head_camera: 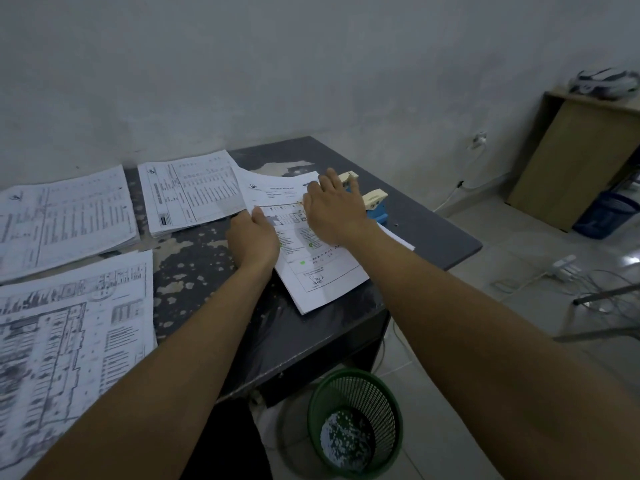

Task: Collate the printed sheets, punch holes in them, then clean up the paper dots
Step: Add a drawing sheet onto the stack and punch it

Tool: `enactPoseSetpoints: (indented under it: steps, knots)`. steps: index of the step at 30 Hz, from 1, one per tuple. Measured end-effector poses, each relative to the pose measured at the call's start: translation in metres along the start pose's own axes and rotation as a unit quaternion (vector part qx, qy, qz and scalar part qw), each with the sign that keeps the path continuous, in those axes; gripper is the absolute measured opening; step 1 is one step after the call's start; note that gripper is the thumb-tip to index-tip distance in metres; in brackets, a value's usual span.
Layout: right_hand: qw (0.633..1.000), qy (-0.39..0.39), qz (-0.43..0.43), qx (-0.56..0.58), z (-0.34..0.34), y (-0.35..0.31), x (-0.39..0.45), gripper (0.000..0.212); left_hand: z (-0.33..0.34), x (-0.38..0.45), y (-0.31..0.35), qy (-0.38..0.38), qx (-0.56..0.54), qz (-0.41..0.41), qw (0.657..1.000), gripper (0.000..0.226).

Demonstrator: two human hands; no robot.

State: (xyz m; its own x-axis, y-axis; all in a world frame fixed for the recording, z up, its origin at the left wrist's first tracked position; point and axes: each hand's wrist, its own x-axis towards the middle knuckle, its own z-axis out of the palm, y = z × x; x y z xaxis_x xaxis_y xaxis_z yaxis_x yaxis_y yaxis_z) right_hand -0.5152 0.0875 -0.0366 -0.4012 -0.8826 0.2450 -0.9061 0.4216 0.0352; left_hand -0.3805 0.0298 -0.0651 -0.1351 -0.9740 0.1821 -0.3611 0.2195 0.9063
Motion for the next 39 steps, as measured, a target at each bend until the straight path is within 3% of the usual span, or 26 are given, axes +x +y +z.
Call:
enactPoseSetpoints:
  steps: [5,9,12,21,26,29,33,36,39]
  knots:
    - [0.994,0.002,0.021,0.103,-0.018,0.005,0.007,0.063,0.000,0.000,0.001,-0.001,0.008,0.002,1.000,0.036]
    - [0.949,0.042,0.090,0.298,-0.034,0.014,0.013,0.041,-0.001,0.001,-0.001,0.000,0.004,-0.003,1.000,0.037]
    - [0.927,0.066,0.115,0.352,-0.039,0.019,0.019,0.033,-0.001,0.001,-0.001,0.004,0.007,0.004,1.000,0.036]
    - [0.911,0.077,0.129,0.384,-0.045,0.020,0.020,0.030,-0.015,0.001,-0.005,0.001,-0.070,-0.048,0.996,0.022]
    - [0.935,0.038,0.120,0.332,-0.058,0.014,0.022,0.022,-0.045,0.002,-0.007,0.002,-0.065,-0.036,0.997,0.027]
    - [0.954,0.035,0.128,0.269,-0.067,0.009,0.017,0.030,-0.067,0.004,-0.008,0.002,-0.075,-0.023,0.997,0.035]
    - [0.972,0.172,0.091,0.128,-0.070,-0.012,0.006,0.026,-0.100,0.005,-0.011,0.009,-0.052,0.007,0.999,0.038]
    - [0.947,0.249,0.030,0.200,-0.074,-0.038,0.005,0.023,-0.129,0.008,-0.013,0.012,-0.084,0.013,0.996,0.039]
    - [0.916,0.246,0.014,0.317,-0.079,-0.068,0.002,0.020,-0.162,0.012,-0.014,0.028,-0.125,0.004,0.992,0.039]
